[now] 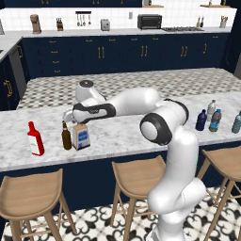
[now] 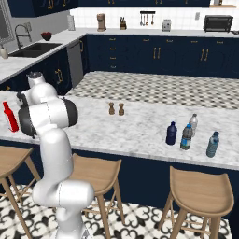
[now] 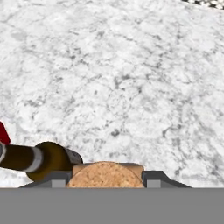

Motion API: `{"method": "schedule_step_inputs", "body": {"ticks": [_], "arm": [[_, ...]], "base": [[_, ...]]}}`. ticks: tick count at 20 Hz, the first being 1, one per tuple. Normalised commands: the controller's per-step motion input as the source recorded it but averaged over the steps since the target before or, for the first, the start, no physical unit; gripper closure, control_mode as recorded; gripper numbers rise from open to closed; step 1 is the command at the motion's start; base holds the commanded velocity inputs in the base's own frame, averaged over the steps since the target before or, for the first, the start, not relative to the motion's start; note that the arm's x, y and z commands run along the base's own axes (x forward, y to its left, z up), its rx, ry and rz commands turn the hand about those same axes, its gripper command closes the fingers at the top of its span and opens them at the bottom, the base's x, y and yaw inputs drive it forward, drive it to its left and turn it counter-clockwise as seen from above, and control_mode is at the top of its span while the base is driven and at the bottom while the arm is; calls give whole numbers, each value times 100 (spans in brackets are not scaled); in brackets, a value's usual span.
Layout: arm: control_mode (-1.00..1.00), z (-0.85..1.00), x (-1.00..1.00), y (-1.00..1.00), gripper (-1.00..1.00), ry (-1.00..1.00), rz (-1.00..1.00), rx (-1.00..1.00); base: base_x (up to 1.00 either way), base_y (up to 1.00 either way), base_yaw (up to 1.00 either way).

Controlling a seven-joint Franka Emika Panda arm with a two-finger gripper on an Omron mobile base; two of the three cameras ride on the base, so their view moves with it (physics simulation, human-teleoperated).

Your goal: Move the plastic bottles in the middle to the plastics group, and the glass bottles in the middle to the glass group.

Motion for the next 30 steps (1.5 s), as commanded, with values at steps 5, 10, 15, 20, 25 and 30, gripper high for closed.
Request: {"method": "schedule_step_inputs", "body": {"ticks": [5,10,15,20,25,30], "arm": [[-100,-30,-8,-6,100,-2,0,0],[-100,-11,-16,-21,-100,0,0,-1],[-100,18,-4,-13,-100,-1,-2,1],[-100,35,-8,-5,-100,-1,0,4],[-100,43,-13,-20,-100,-6,-1,1],[-100,31,-44,-72,-100,-3,-10,0]], "base": [[0,0,0],[0,0,0],[0,0,0],[0,0,0],[0,0,0],[0,0,0]]}}
